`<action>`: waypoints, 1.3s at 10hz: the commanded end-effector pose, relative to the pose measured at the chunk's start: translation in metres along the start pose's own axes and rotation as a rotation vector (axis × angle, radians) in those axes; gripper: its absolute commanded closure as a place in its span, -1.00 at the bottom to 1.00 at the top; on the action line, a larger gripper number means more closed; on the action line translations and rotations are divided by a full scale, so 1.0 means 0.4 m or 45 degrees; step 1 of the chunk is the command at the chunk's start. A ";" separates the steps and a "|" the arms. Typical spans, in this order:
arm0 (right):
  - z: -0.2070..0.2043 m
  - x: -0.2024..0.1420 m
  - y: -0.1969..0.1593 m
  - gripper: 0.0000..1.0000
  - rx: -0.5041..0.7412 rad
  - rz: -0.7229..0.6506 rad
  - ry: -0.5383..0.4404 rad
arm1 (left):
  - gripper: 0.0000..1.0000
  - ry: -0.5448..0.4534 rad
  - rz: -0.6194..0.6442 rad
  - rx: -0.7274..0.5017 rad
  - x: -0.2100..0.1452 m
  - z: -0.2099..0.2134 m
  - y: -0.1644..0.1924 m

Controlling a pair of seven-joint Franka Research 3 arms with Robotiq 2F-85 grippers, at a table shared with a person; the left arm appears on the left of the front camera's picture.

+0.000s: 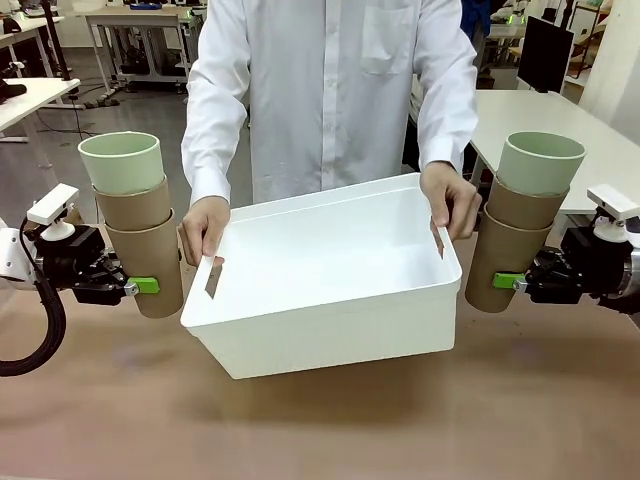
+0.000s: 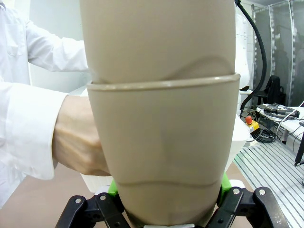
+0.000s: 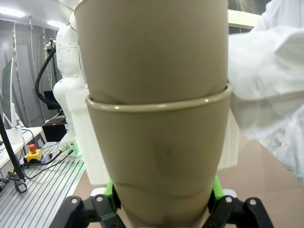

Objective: Stack the cups and store them in the basket.
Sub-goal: Place the stack of Reusable plastic cups into the Pantry Basket.

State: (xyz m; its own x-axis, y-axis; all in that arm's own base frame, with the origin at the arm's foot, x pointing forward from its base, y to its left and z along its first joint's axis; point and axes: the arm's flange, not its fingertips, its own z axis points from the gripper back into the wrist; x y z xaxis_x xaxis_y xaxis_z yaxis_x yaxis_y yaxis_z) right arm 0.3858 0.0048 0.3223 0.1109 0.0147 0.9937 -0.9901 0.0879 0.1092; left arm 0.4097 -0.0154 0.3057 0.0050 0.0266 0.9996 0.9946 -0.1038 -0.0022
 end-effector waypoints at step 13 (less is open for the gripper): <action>0.000 0.012 -0.006 -0.71 0.007 0.015 -0.008 | -0.66 0.504 0.117 -0.105 0.513 -0.135 -0.170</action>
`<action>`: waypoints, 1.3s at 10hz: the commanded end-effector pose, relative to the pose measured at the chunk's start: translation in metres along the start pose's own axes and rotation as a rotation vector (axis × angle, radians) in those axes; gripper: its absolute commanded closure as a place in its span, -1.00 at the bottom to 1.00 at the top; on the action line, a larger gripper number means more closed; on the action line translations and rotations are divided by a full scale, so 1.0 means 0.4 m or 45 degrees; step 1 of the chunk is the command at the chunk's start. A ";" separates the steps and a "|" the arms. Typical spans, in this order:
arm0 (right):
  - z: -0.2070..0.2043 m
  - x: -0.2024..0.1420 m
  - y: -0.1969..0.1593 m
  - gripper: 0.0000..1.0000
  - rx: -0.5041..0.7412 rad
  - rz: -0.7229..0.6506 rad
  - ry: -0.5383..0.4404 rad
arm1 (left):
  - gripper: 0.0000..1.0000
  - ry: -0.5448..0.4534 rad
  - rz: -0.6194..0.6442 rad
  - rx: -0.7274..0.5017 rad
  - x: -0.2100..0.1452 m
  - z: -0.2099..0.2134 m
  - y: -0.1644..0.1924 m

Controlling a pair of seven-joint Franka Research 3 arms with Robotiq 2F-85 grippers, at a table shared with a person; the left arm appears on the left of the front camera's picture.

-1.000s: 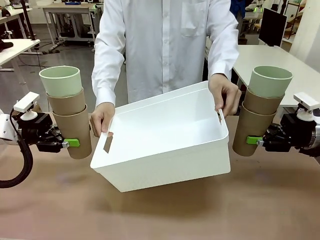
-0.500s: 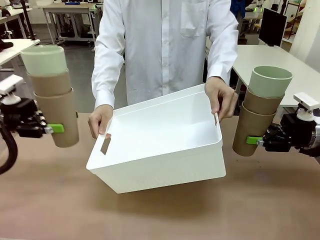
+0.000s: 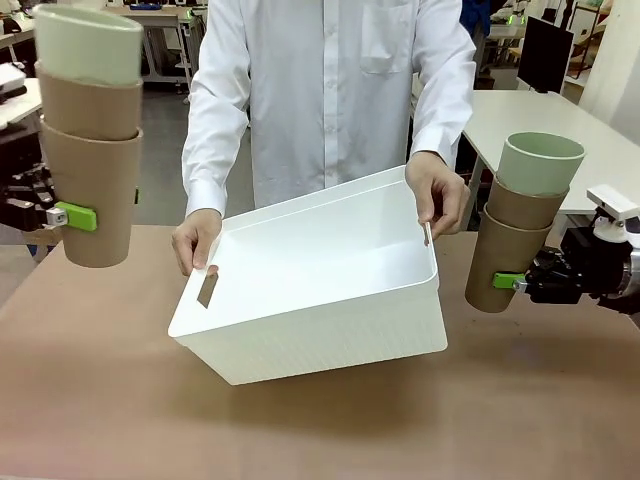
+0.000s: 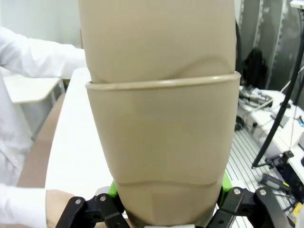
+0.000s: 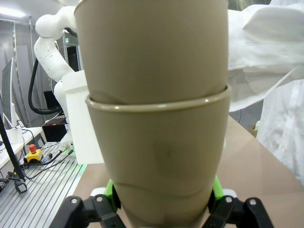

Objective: Stack the cups and store them in the basket.
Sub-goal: Place the stack of Reusable plastic cups into the Pantry Basket.

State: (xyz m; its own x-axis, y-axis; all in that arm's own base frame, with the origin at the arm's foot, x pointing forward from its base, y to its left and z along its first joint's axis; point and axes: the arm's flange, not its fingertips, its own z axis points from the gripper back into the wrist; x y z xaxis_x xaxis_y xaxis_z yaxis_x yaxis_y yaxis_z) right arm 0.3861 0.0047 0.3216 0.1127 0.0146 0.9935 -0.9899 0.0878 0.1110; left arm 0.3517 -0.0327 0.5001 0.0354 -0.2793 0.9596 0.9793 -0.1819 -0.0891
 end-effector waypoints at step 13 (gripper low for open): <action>0.000 0.014 -0.005 -0.71 0.007 0.017 -0.008 | -0.66 0.849 0.150 0.234 0.062 -0.559 0.208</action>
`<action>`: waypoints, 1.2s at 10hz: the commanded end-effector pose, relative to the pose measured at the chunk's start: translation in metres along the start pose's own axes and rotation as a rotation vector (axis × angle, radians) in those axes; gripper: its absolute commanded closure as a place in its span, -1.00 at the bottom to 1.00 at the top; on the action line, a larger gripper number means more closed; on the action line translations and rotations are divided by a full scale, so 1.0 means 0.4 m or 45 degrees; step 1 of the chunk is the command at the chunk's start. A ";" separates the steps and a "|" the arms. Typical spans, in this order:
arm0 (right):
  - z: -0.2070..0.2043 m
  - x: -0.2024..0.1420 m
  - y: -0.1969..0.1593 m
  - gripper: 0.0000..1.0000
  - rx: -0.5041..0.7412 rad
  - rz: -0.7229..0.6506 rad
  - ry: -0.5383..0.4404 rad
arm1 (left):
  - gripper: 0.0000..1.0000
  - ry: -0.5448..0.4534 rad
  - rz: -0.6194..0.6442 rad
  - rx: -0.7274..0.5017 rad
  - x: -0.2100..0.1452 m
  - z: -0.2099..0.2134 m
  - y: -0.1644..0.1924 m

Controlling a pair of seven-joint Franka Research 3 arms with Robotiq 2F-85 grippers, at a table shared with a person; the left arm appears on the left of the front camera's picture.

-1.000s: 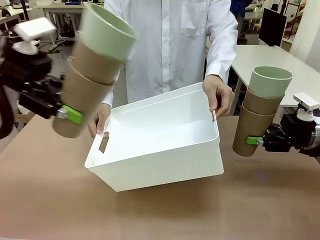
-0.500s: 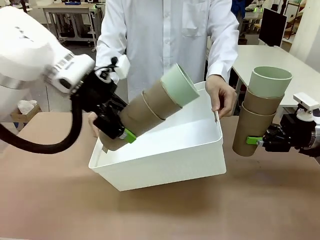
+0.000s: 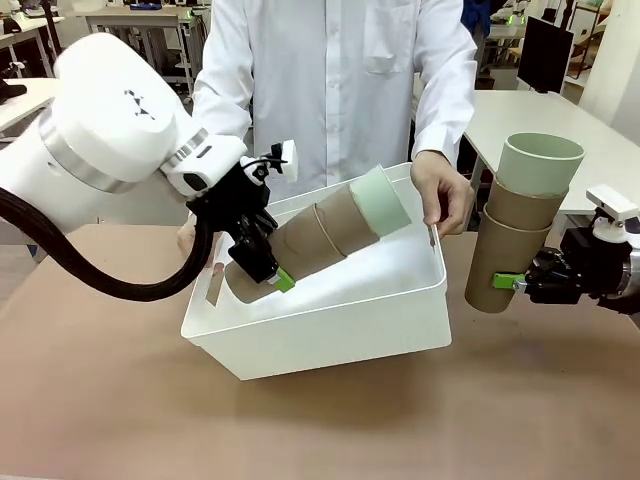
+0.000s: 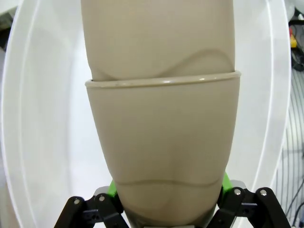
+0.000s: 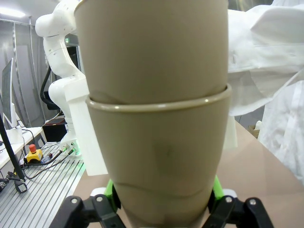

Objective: Stack the cups and store them in the basket.
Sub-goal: Place the stack of Reusable plastic cups into the Pantry Basket.

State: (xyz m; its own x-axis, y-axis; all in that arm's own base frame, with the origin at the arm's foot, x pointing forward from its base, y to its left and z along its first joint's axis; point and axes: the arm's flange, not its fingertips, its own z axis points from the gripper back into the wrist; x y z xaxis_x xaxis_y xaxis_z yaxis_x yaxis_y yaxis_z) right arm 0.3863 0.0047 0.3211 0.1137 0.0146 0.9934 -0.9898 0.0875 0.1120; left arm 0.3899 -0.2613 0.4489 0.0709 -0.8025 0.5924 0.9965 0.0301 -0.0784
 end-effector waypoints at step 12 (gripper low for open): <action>0.000 0.015 -0.005 -0.71 0.007 0.018 -0.008 | -0.66 0.206 0.007 0.081 -0.015 -0.199 0.040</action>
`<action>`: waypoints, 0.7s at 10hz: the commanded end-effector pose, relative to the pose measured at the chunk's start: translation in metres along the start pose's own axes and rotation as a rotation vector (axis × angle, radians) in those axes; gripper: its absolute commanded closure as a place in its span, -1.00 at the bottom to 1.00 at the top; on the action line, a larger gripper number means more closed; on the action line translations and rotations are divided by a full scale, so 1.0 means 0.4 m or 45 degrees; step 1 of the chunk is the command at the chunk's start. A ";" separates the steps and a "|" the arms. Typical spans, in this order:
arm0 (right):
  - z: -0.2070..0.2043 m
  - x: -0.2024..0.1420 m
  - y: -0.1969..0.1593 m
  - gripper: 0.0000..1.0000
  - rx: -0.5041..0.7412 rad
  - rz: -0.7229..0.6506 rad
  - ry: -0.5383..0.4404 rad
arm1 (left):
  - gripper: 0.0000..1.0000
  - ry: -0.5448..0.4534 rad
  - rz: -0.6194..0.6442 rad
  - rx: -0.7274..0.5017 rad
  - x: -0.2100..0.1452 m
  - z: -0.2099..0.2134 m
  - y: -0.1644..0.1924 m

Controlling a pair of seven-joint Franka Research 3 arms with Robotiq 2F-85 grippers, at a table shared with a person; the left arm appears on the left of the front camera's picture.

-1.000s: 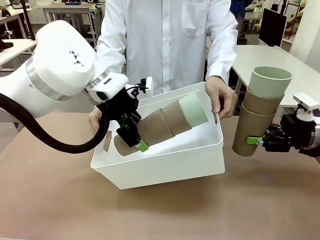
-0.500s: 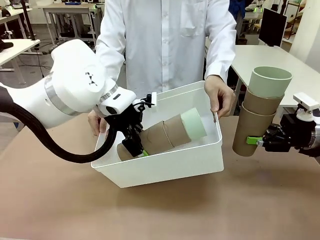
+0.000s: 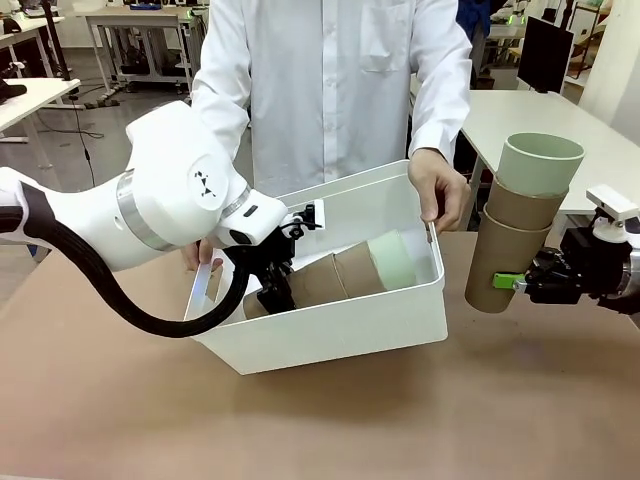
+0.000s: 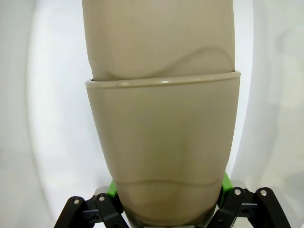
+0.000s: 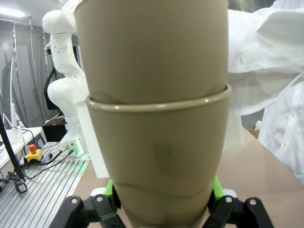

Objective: Stack the cups and store them in the basket.
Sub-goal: Place the stack of Reusable plastic cups into the Pantry Basket.

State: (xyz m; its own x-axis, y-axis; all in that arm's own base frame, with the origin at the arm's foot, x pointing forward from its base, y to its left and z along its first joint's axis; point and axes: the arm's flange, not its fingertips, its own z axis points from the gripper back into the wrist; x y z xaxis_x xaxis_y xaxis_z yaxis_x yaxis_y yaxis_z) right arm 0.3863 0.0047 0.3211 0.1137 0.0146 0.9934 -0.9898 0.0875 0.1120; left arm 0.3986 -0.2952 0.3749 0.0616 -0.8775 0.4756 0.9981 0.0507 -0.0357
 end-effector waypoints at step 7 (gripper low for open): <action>0.000 0.015 -0.005 -0.71 0.007 0.018 -0.008 | -1.00 0.026 -0.031 -0.030 0.027 -0.017 0.007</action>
State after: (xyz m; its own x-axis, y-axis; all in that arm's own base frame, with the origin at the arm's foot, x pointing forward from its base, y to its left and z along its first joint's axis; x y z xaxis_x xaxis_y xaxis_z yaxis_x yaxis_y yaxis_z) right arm 0.3863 0.0047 0.3211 0.1137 0.0146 0.9934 -0.9898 0.0876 0.1120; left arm 0.4001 -0.3060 0.3708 0.0457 -0.8896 0.4545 0.9987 0.0313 -0.0393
